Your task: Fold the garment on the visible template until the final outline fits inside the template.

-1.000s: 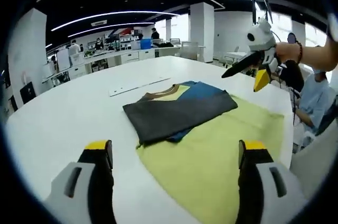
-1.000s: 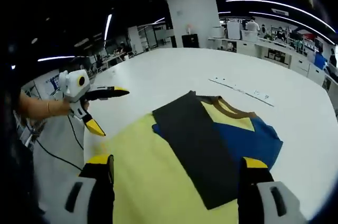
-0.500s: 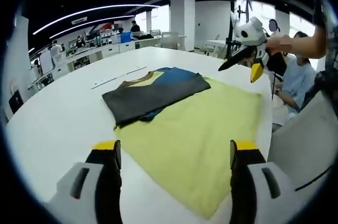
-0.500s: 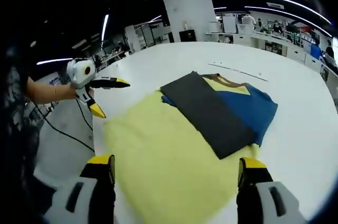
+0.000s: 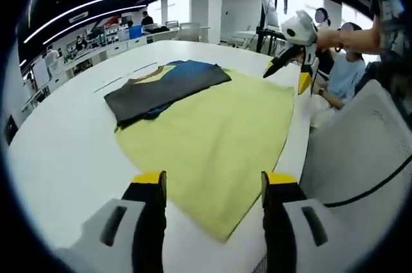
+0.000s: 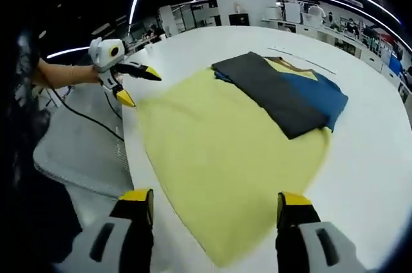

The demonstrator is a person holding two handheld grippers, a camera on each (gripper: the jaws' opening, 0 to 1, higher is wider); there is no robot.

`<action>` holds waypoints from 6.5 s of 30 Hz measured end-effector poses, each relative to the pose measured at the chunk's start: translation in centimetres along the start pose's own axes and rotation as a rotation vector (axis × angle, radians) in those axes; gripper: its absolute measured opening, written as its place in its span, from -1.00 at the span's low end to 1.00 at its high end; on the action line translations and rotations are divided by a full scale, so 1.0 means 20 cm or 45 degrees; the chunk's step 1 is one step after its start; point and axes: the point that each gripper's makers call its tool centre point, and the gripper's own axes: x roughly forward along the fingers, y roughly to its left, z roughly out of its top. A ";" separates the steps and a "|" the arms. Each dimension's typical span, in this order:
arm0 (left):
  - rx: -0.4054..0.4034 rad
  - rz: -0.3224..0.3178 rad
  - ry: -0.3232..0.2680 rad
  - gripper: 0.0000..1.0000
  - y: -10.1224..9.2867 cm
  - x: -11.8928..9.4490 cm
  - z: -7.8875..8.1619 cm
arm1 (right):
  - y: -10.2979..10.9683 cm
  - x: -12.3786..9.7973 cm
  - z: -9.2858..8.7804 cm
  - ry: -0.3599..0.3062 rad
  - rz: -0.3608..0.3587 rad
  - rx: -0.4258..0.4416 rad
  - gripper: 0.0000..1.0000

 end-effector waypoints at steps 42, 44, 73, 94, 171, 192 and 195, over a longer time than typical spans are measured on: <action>0.259 -0.033 0.207 -0.84 -0.01 0.03 -0.19 | -0.10 -0.04 -0.20 0.240 -0.120 -0.296 -0.91; 0.236 -0.036 0.198 -0.88 -0.01 0.04 -0.19 | -0.10 -0.04 -0.20 0.236 -0.125 -0.305 -0.93; 0.159 -0.147 0.293 -0.98 -0.24 -0.14 -0.14 | 0.03 -0.20 -0.22 0.181 -0.034 -0.127 -0.99; 0.042 -0.018 0.158 -0.98 -0.10 -0.25 0.08 | -0.01 -0.36 0.00 0.084 -0.086 -0.161 -1.00; 0.098 0.832 -0.186 -0.99 0.93 0.04 0.79 | -0.92 -0.27 0.87 -0.206 -0.676 -0.215 -1.00; 0.047 0.812 -0.010 -0.99 1.12 0.37 0.57 | -1.17 0.05 0.75 -0.048 -0.624 -0.118 -1.00; 0.025 0.810 0.005 -0.99 1.13 0.40 0.54 | -1.19 0.10 0.73 -0.039 -0.599 -0.107 -1.00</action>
